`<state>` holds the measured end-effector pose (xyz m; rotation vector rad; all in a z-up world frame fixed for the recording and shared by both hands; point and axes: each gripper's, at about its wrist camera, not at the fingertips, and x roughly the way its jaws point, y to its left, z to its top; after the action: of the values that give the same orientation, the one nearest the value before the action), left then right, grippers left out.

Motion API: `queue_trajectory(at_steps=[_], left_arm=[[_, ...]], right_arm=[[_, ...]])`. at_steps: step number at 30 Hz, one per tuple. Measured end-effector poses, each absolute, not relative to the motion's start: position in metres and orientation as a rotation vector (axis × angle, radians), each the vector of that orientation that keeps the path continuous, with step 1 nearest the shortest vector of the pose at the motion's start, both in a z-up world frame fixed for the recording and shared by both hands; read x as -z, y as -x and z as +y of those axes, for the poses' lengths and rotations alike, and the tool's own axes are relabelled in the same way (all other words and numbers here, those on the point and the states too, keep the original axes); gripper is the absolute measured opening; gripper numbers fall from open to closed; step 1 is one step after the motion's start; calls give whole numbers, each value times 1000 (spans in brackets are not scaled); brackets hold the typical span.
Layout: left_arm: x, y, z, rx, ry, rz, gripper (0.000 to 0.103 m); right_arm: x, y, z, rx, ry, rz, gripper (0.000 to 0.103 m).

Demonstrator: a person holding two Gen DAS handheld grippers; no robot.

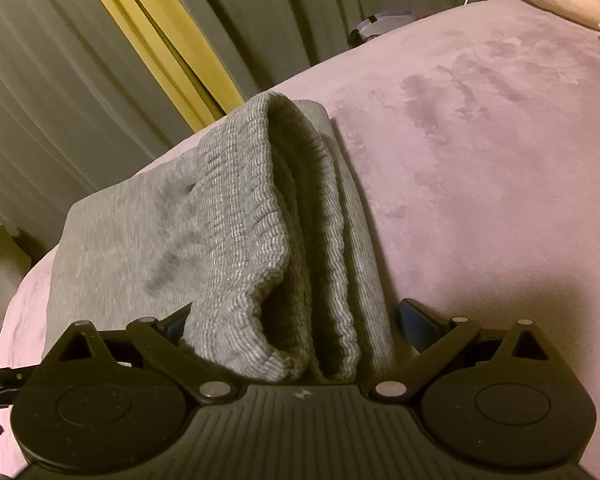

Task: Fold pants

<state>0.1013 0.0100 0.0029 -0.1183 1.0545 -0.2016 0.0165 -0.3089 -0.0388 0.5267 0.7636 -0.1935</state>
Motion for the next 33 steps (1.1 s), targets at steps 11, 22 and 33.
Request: queue_trajectory(at_steps=[11,22,33], left_arm=[[13,-101,17,198,177,1051,103],[13,-100,19,207,191,1045,102],[11,-120,47,298,458,1005,102]], right_arm=[[39,-13,-297,218,-504,736,99],[39,-9,-294,226,-505,710,99],[36,-12,-296,216,-498,721,99]])
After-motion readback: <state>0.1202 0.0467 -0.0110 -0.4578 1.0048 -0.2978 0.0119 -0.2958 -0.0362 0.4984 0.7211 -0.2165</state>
